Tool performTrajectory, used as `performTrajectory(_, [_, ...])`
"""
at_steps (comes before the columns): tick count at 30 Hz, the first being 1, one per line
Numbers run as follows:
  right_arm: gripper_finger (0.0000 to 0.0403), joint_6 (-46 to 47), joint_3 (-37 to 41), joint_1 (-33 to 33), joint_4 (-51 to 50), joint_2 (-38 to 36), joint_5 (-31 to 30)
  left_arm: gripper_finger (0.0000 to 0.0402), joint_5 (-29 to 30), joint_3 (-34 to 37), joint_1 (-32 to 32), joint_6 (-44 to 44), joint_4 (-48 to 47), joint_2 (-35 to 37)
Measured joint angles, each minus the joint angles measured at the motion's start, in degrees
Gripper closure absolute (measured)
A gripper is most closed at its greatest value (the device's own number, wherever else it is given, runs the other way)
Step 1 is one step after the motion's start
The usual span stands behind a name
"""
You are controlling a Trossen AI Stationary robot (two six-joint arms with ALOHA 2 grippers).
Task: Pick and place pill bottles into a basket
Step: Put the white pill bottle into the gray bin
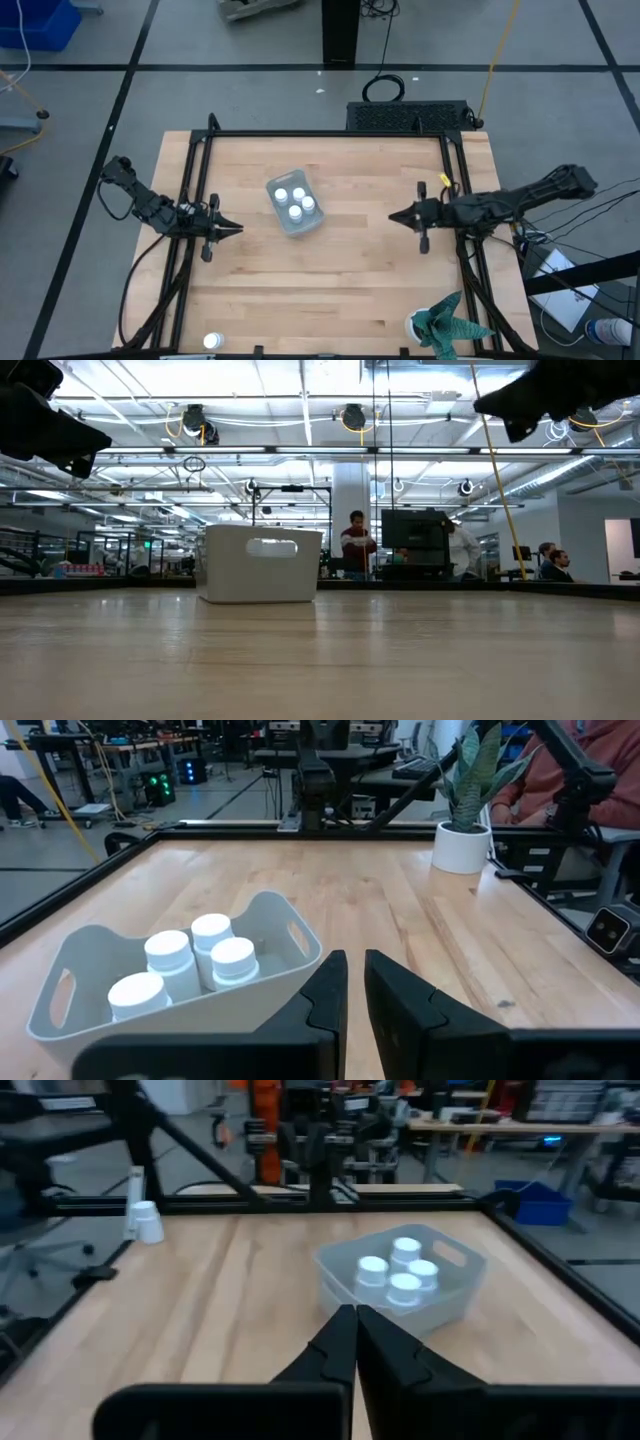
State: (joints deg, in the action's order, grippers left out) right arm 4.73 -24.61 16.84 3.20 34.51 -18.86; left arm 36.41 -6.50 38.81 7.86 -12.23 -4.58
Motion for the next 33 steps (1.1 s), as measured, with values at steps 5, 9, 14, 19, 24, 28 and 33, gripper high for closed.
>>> performTrajectory(5, [0.0402,-0.97,4.01,0.00,-2.02,-7.15,-0.59,0.0355,-0.21,0.00,0.00,0.05,0.00,0.00])
performTrajectory(9, [0.0402,-0.16,5.84,0.00,-5.93,-14.30,-0.38,0.0355,-0.25,0.00,0.00,0.15,0.00,-0.02])
performTrajectory(14, [0.0402,0.52,8.98,0.00,-8.23,-20.84,1.30,0.0355,-0.27,0.00,0.00,0.15,0.00,-0.02])
performTrajectory(19, [0.0402,-1.85,11.25,0.00,-9.15,-25.24,1.11,0.0355,-0.30,0.00,0.00,0.14,0.00,-0.02])
performTrajectory(24, [0.0403,-3.37,13.43,0.00,-10.27,-29.59,2.47,0.0355,-0.32,0.00,0.00,0.20,0.00,-0.02])
performTrajectory(28, [0.0403,-2.94,14.06,0.00,-12.20,-33.24,2.59,0.0355,-0.33,0.00,0.00,0.22,0.00,-0.02])
performTrajectory(33, [0.0403,-2.60,14.41,0.00,-14.27,-34.42,2.37,0.0355,-0.32,0.00,0.00,0.24,-0.01,-0.02])
